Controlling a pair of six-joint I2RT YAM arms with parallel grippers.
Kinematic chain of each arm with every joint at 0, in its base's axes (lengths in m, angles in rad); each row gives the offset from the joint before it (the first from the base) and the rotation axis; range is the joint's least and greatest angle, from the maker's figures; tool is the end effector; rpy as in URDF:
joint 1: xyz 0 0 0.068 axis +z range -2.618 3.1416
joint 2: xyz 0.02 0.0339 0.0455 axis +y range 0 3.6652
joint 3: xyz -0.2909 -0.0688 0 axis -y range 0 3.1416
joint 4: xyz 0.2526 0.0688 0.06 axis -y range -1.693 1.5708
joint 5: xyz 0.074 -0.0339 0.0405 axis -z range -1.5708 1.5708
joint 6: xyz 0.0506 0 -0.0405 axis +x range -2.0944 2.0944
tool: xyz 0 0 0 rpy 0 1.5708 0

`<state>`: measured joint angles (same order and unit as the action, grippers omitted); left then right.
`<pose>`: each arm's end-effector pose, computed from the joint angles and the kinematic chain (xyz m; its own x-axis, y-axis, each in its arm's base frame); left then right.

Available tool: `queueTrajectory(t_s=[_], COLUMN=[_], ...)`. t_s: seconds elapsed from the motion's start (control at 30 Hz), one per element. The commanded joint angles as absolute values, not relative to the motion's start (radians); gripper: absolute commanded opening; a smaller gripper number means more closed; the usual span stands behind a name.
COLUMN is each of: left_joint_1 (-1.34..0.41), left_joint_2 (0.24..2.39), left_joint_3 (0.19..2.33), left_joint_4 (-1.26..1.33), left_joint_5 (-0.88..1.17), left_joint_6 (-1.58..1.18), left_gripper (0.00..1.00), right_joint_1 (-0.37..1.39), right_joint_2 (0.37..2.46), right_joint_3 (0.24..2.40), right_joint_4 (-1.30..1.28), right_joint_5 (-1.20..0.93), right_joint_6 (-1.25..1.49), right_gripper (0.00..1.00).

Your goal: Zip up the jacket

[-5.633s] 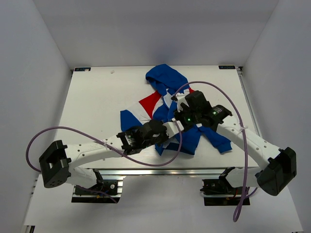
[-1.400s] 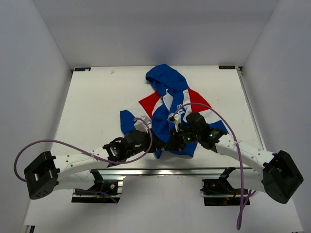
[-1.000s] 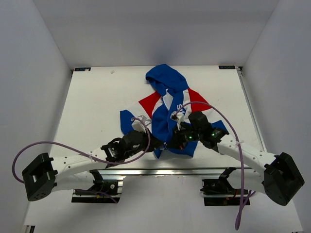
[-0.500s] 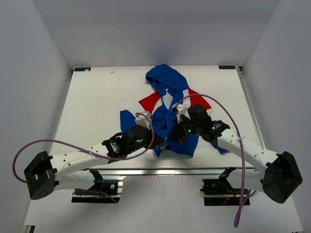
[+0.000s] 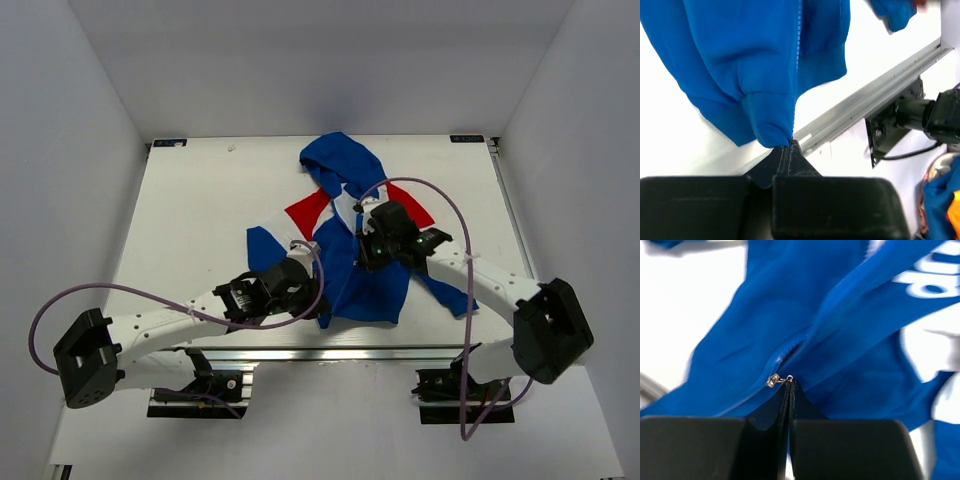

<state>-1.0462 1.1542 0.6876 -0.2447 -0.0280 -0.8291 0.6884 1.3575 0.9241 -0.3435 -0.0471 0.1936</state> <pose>0.1261 -0.2150 0.2381 -0.8510 -0.0010 -0.5252 0.3362 0.7672 -0.5462 0.2315 0.1935 0.2589 -0.6584 -0.2928 -0.6934 -0.5440 0.8218 0.1696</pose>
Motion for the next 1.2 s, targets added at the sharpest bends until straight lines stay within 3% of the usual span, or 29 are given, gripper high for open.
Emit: queueTrajectory(t_s=[0.0,0.33,0.47,0.5,0.63,0.7,0.8,0.83,0.87,0.9,0.93,0.97,1.0,1.03,1.17], left_joint_1=[-1.055,-1.055,-1.052,-1.051,-1.037,-1.031,-1.025,-1.023,-1.023,-1.022,-1.020,-1.014,-1.011,-1.005,-0.941], left_joint_2=[1.106,1.000,0.974,0.968,0.950,0.951,0.960,0.968,0.972,0.974,0.982,0.988,0.989,0.992,0.999], left_joint_3=[0.678,0.589,0.560,0.554,0.532,0.537,0.560,0.586,0.604,0.624,0.649,0.705,0.734,0.761,0.850], left_joint_4=[-0.376,-0.489,-0.508,-0.511,-0.529,-0.528,-0.514,-0.511,-0.511,-0.523,-0.538,-0.560,-0.596,-0.601,-0.633], left_joint_5=[0.116,0.143,0.150,0.149,0.156,0.138,0.104,0.092,0.078,0.057,-0.001,-0.062,-0.118,-0.214,-0.424], left_joint_6=[-0.851,-0.974,-1.015,-1.022,-1.052,-1.045,-0.999,-0.983,-0.964,-0.927,-0.908,-0.896,-0.887,-0.876,-0.854], left_gripper=[0.00,0.00,0.00,0.00,0.00,0.00,0.00,0.00,0.00,0.00,0.04,0.19,0.62,0.96,0.98], right_joint_1=[0.596,0.376,0.264,0.250,0.207,0.209,0.209,0.209,0.209,0.209,0.209,0.209,0.209,0.209,0.207], right_joint_2=[1.441,1.866,2.108,2.170,2.413,2.448,2.311,2.219,2.174,2.133,2.094,2.026,1.993,1.932,1.786], right_joint_3=[1.028,1.426,1.733,1.925,2.320,2.359,2.141,1.991,1.926,1.872,1.799,1.777,1.760,1.746,1.659], right_joint_4=[-0.259,-0.150,-0.147,-0.200,-0.257,-0.264,-0.174,-0.108,-0.080,-0.062,-0.054,-0.064,-0.083,-0.107,-0.240], right_joint_5=[0.124,0.239,0.265,0.270,0.269,0.258,0.024,-0.020,-0.067,-0.130,-0.146,-0.169,-0.195,-0.193,-0.112], right_joint_6=[0.153,0.017,-0.034,-0.037,-0.072,-0.083,-0.077,-0.068,-0.057,-0.039,-0.025,-0.014,-0.002,0.026,0.126], right_gripper=[0.00,0.00,0.00,0.00,0.00,0.00,0.00,0.17,0.48,0.88,0.89,0.89,0.89,0.89,0.89])
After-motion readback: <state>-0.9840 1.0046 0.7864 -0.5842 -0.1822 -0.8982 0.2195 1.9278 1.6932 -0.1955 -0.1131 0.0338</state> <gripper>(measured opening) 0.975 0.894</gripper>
